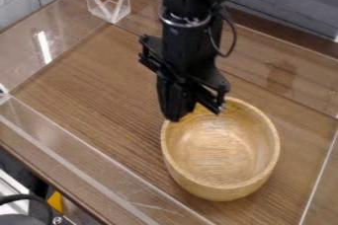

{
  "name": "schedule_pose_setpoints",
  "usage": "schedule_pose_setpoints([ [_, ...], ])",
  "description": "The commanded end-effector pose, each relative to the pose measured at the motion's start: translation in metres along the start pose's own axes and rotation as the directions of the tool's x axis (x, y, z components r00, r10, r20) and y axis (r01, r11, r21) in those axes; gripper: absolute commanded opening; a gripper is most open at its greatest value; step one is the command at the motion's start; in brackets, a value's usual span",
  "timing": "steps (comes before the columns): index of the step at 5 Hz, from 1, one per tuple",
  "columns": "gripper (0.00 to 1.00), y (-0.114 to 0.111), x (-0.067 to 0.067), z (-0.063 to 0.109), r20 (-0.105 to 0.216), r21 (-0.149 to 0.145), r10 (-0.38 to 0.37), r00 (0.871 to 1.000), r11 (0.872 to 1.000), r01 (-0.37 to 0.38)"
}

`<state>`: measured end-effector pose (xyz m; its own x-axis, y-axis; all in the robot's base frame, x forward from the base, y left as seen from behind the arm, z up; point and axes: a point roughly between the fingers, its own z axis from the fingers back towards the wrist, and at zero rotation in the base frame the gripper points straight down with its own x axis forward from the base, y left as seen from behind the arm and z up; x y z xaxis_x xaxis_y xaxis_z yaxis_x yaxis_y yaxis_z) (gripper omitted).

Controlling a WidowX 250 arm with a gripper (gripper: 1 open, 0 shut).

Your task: Put the purple eggplant in the brown bowl

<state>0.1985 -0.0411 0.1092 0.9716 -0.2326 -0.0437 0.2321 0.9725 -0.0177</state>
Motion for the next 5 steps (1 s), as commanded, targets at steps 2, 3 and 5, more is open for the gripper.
schedule_pose_setpoints([
  [2, 0.00, -0.022, 0.000, -0.015, 0.022, 0.017, -0.026, 0.999, 1.000, 0.025],
  [3, 0.00, -0.025, -0.002, -0.030, 0.013, 0.031, -0.035, 0.999, 0.999, 0.035],
  [5, 0.00, -0.026, -0.001, -0.048, -0.009, 0.035, -0.039, 0.999, 0.999, 0.039],
])
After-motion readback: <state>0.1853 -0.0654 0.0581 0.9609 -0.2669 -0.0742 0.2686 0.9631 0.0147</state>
